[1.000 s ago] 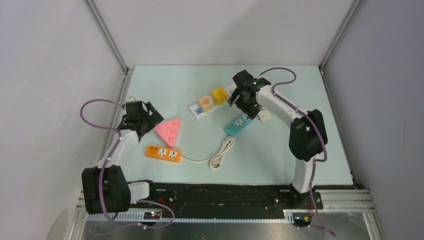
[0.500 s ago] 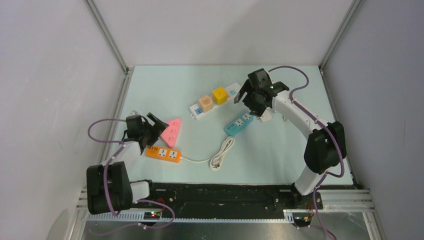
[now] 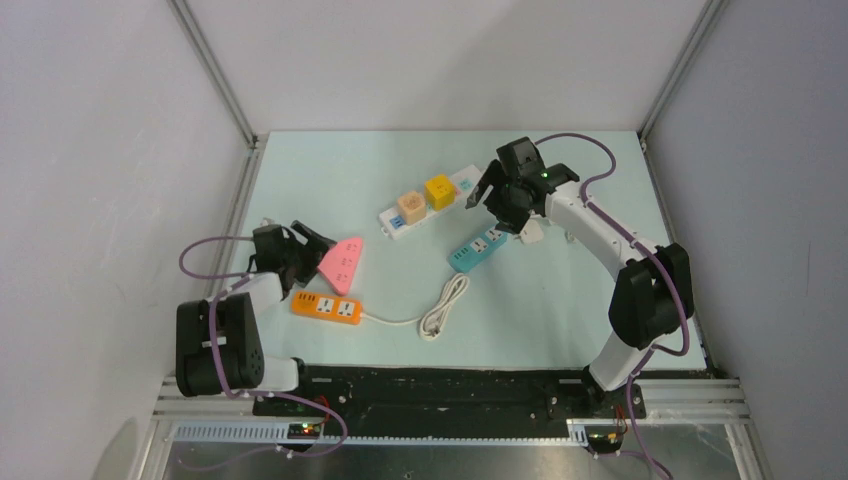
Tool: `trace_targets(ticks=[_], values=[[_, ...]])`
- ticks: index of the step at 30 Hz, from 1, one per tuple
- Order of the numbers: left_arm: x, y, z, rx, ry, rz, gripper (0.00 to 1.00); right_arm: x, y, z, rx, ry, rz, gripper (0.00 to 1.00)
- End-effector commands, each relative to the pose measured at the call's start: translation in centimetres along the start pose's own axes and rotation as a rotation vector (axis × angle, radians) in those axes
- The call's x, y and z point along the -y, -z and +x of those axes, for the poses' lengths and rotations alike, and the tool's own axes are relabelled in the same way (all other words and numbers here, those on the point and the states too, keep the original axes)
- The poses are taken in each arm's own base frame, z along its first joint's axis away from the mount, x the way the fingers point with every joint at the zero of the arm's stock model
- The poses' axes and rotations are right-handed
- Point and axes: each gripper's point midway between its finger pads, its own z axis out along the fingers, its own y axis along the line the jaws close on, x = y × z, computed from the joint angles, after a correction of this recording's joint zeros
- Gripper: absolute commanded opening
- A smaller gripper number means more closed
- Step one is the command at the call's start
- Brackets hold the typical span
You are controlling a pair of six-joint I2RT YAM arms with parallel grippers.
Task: Insert the plug
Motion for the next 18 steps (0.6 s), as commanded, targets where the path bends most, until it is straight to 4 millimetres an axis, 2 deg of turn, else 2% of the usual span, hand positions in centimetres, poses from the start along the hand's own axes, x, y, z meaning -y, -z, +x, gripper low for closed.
trace_targets(ticks=[1, 6, 10, 16, 18], values=[[1.0, -0.7, -0.4, -0.014, 0.025, 0.049, 0.89, -1.1, 1.5, -1.0, 0.036, 0.009, -0.057, 0.86], [2.8, -0.8, 0.4, -0.049, 0.032, 0.175, 0.88, -1.5, 1.3, -1.2, 0.039, -0.011, -0.072, 0.86], [2.9, -0.8, 0.7, -0.026, 0.039, 0.222, 0.85, -2.5, 1.1, -1.3, 0.032, -0.02, -0.117, 0.85], [3.3, -1.2, 1.2, -0.028, 0.046, 0.285, 0.75, -3.3, 0.7, -1.2, 0.017, -0.018, -0.153, 0.83], [3.6, -1.4, 1.3, -0.04, 0.044, 0.304, 0.67, -3.4, 0.6, -1.1, 0.013, -0.012, -0.157, 0.83]])
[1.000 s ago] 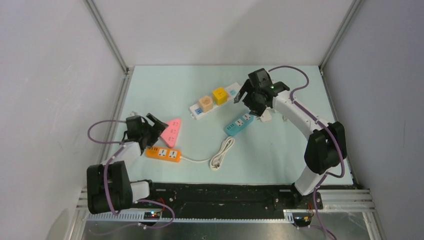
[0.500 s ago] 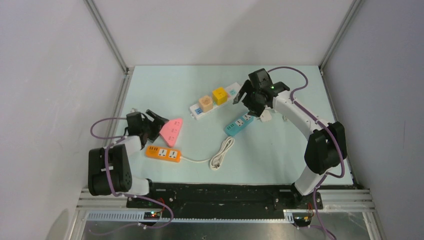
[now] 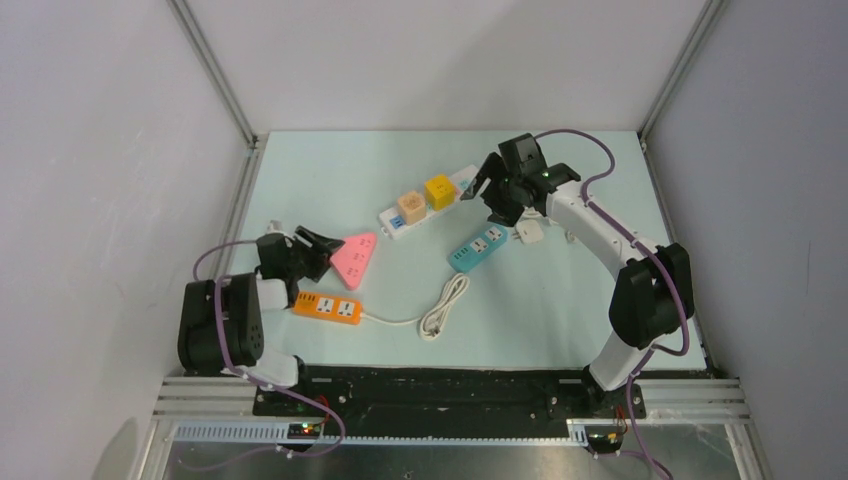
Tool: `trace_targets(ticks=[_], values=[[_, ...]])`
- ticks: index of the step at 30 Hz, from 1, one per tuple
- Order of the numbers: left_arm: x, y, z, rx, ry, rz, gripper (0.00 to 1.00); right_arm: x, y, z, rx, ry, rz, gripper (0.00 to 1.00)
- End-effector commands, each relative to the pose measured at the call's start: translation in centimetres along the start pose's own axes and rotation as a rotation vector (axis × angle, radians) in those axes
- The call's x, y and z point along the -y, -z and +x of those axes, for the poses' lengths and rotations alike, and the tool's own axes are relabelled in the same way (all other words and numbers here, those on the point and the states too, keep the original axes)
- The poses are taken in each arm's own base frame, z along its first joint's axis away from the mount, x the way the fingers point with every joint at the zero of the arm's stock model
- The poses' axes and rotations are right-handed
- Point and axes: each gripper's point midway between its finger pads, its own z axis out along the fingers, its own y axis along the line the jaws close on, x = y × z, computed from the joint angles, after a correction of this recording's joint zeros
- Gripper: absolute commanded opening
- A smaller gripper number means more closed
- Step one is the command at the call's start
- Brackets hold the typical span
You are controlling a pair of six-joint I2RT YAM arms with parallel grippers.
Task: Insert the plug
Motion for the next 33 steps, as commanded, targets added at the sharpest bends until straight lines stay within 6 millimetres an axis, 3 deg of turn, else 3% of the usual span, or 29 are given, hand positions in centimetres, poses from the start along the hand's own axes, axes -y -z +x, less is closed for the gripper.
trace_targets(ticks=[1, 7, 9, 10, 12, 18, 27, 33], values=[[1.4, -0.5, 0.0, -0.016, 0.003, 0.087, 0.63, -1.4, 0.3, -0.5, 0.009, 0.016, -0.066, 0.84], [1.4, -0.8, -0.2, -0.012, -0.004, 0.085, 0.39, -1.8, 0.3, -0.2, -0.01, 0.059, -0.094, 0.87], [1.6, -0.8, -0.3, -0.012, -0.01, 0.091, 0.25, -1.8, 0.1, 0.0, -0.021, 0.067, -0.098, 0.88], [1.7, -0.8, -0.3, -0.012, -0.012, 0.095, 0.13, -1.8, 0.0, 0.2, -0.027, 0.068, -0.099, 0.88], [2.2, -0.7, -0.3, -0.022, -0.021, 0.113, 0.02, -1.8, -0.3, 0.5, -0.041, 0.065, -0.098, 0.88], [4.4, 0.3, -0.4, -0.042, 0.014, 0.181, 0.0, -2.1, -0.7, 1.3, -0.083, 0.057, -0.113, 0.9], [12.7, 4.1, -3.6, 0.019, 0.043, 0.374, 0.0, -7.0, 0.8, 4.2, -0.208, 0.122, -0.356, 0.9], [13.0, 4.4, -3.9, 0.009, 0.021, 0.356, 0.0, -9.3, 0.9, 6.4, -0.293, 0.1, -0.458, 0.9]])
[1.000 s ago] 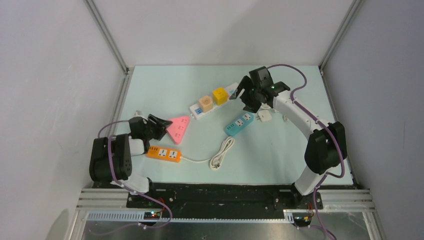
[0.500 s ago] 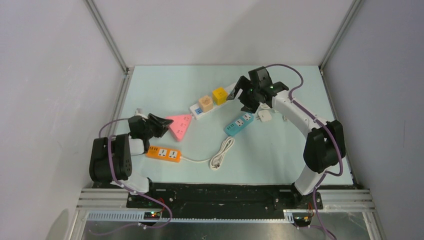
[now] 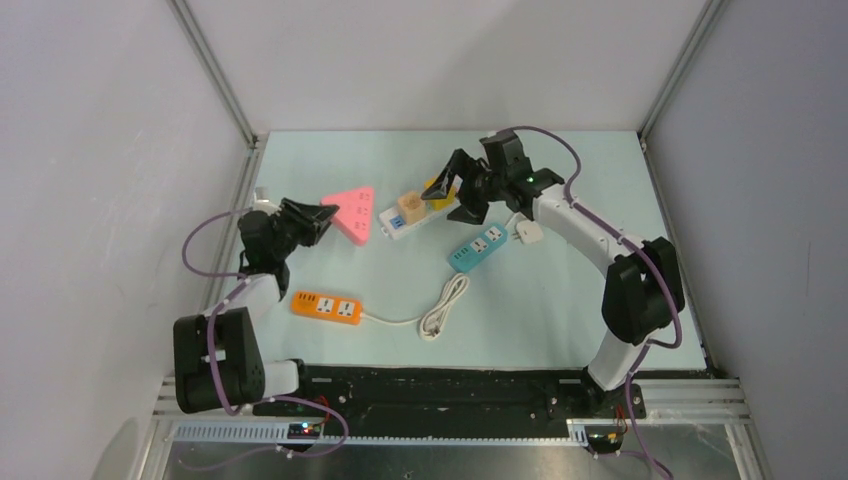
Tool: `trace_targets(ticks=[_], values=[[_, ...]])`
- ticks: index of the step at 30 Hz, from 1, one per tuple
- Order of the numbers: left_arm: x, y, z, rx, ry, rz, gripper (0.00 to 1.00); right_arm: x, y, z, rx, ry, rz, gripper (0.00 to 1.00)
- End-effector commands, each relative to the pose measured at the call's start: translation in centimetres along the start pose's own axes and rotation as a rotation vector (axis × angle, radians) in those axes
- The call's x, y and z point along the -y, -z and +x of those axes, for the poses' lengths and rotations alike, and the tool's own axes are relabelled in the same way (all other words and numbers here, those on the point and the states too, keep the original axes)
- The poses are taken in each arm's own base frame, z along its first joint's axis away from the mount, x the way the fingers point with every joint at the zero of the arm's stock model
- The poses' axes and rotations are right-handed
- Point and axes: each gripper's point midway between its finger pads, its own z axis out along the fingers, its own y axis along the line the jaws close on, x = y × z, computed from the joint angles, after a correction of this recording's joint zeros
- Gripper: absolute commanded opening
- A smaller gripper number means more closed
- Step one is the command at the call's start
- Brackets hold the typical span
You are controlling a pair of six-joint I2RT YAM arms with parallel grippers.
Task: Insert the plug
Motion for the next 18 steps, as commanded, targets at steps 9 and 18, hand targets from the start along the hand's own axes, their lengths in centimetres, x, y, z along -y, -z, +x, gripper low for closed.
trace_targets(ticks=[9, 18], values=[[8.1, 3.3, -0.2, -0.018, -0.007, 0.179, 0.0, -6.0, -0.3, 3.8, -0.108, 0.019, -0.223, 1.0], [14.7, 6.3, 1.6, -0.103, 0.147, 0.301, 0.0, -11.8, 1.5, 5.4, -0.117, 0.096, -0.493, 1.0]])
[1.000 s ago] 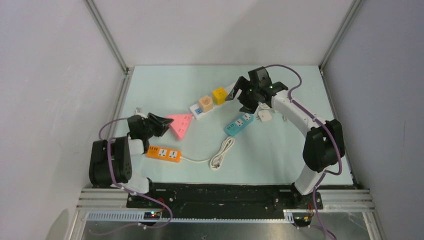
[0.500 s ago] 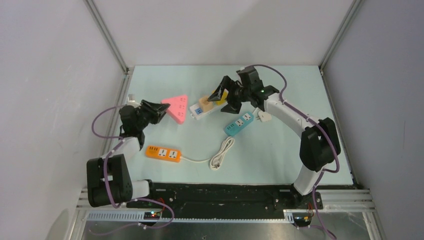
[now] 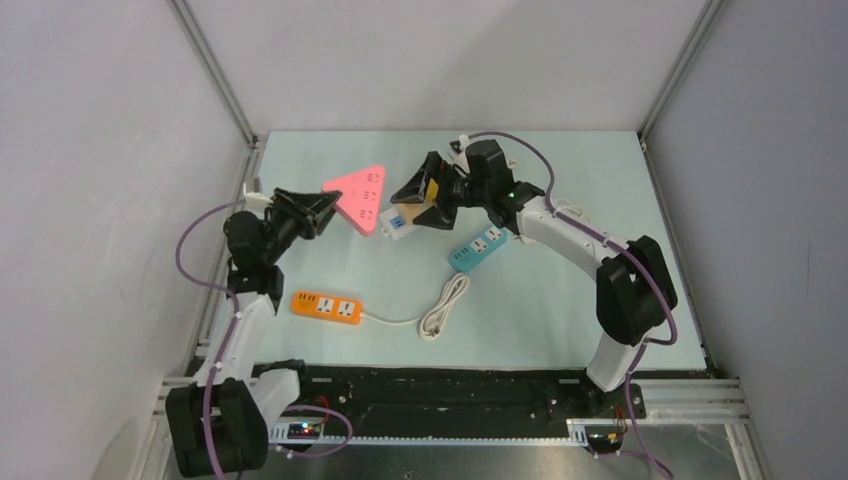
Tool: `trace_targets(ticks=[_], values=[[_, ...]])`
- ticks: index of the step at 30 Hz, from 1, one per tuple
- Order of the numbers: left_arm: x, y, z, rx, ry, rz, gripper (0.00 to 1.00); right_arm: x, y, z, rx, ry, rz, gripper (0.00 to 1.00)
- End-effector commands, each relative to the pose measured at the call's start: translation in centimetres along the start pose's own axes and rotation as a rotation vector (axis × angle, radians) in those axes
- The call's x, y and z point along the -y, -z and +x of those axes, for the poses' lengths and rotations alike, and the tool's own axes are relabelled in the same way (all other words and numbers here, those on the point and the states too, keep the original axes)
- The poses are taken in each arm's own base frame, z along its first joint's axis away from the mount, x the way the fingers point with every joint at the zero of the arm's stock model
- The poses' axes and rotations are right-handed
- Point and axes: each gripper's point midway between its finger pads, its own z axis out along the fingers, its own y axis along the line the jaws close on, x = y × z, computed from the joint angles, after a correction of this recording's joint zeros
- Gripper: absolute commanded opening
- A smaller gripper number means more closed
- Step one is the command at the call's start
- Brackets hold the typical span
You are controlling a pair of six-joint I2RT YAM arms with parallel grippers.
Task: Insert the plug
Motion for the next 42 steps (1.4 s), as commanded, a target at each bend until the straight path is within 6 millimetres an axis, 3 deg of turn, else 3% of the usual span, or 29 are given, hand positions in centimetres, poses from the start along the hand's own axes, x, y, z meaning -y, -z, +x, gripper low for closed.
trace_targets(ticks=[1, 9, 12, 17, 24, 26, 29, 33, 37, 38, 39, 40, 41, 42], values=[[5.2, 0.8, 1.1, -0.063, 0.091, 0.104, 0.0, -7.0, 1.4, 0.5, 0.022, 0.118, -0.254, 0.99], [8.3, 0.8, 3.3, -0.144, 0.126, 0.152, 0.0, -11.5, 2.9, 1.5, 0.043, 0.202, -0.415, 0.99], [9.5, 0.6, 4.8, -0.192, 0.121, 0.174, 0.0, -11.3, 2.9, 1.8, 0.033, 0.185, -0.406, 0.93], [10.8, 0.7, 4.8, -0.179, 0.105, 0.201, 0.0, -9.6, 4.2, 1.9, 0.118, 0.128, -0.406, 0.79], [12.4, 0.7, 6.4, -0.25, 0.082, 0.232, 0.0, -9.8, 5.7, 2.1, 0.173, 0.131, -0.425, 0.57], [12.7, 0.8, 6.6, -0.26, 0.08, 0.24, 0.0, -9.9, 5.9, 2.1, 0.183, 0.128, -0.437, 0.59], [12.9, 1.1, 6.8, -0.269, 0.083, 0.245, 0.0, -10.6, 6.1, 2.0, 0.184, 0.125, -0.476, 0.7], [13.1, 1.3, 7.0, -0.28, 0.084, 0.25, 0.0, -11.1, 6.0, 1.8, 0.178, 0.093, -0.518, 0.71], [13.0, 1.4, 7.2, -0.29, 0.079, 0.251, 0.0, -11.3, 5.4, 2.0, 0.142, 0.079, -0.565, 0.53], [12.8, 1.4, 7.3, -0.293, 0.079, 0.248, 0.02, -11.2, 5.3, 2.0, 0.136, 0.072, -0.566, 0.4], [12.7, 1.4, 7.3, -0.295, 0.078, 0.246, 0.07, -10.9, 5.1, 2.2, 0.12, 0.07, -0.561, 0.31], [12.4, 1.4, 7.5, -0.299, 0.079, 0.241, 0.2, -10.8, 5.0, 2.3, 0.111, 0.065, -0.559, 0.17], [12.2, 1.3, 7.5, -0.302, 0.079, 0.237, 0.26, -10.5, 4.9, 2.5, 0.103, 0.059, -0.554, 0.1], [12.0, 1.3, 7.5, -0.302, 0.074, 0.234, 0.41, -10.3, 4.9, 2.6, 0.101, 0.053, -0.552, 0.02]])
